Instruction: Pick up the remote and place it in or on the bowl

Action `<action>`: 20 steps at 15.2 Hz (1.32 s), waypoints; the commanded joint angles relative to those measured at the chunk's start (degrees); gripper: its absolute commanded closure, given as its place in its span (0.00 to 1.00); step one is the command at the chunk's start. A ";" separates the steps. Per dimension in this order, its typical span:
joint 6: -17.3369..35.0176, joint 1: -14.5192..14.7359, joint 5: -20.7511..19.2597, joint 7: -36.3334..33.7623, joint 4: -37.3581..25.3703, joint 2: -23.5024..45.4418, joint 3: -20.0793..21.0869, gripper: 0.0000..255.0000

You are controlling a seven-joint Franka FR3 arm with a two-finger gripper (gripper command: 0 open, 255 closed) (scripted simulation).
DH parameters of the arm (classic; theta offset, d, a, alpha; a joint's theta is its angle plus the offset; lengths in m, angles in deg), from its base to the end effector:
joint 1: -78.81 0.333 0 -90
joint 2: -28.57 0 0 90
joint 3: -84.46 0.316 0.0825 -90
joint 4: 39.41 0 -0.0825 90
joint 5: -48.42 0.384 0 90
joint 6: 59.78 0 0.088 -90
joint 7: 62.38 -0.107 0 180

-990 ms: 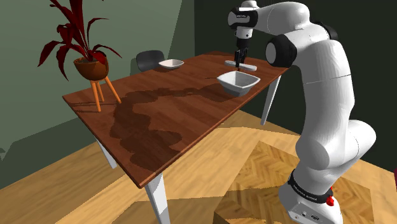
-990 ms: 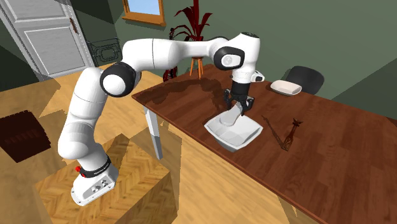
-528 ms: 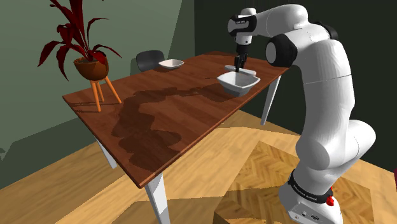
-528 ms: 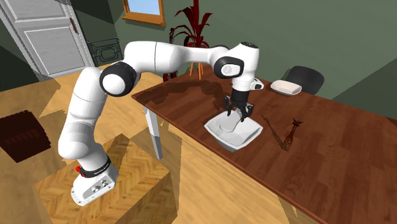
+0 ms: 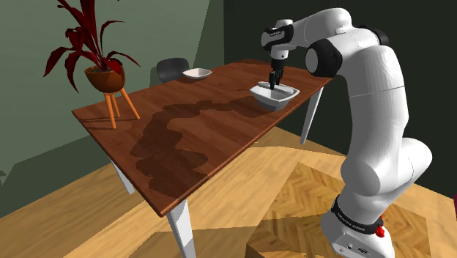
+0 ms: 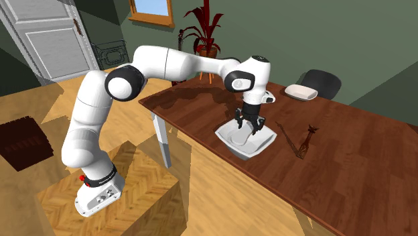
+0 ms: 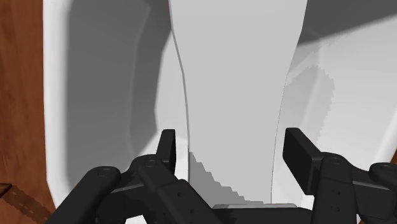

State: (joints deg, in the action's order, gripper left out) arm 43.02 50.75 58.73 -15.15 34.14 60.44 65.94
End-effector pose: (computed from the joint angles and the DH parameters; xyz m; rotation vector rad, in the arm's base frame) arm 0.5344 -0.4687 0.4383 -3.1237 -0.0218 0.0129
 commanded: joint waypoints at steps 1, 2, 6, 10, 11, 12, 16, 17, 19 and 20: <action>0.25 0.02 0.01 0.00 0.20 0.04 0.00 1.00; 0.25 0.02 0.01 0.00 0.20 0.04 0.00 1.00; 0.25 0.02 0.01 0.00 0.20 0.04 0.00 1.00; 0.23 -0.01 0.03 0.01 0.10 0.12 0.01 0.00; 0.22 0.00 0.03 0.00 0.09 0.13 0.01 0.00; 0.25 0.02 0.01 0.00 0.20 0.04 0.00 0.00; -7.32 -0.91 -0.05 -0.41 -7.92 0.50 -0.11 0.00; -7.32 -0.91 -0.05 -0.41 -7.92 0.50 -0.11 0.00; -7.32 -0.91 -0.05 -0.41 -7.90 0.49 -0.11 0.00; -7.32 -0.91 -0.05 -0.41 -7.91 0.50 -0.11 0.00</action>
State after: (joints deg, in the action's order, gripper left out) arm 35.88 49.87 58.67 -15.55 26.45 60.88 65.83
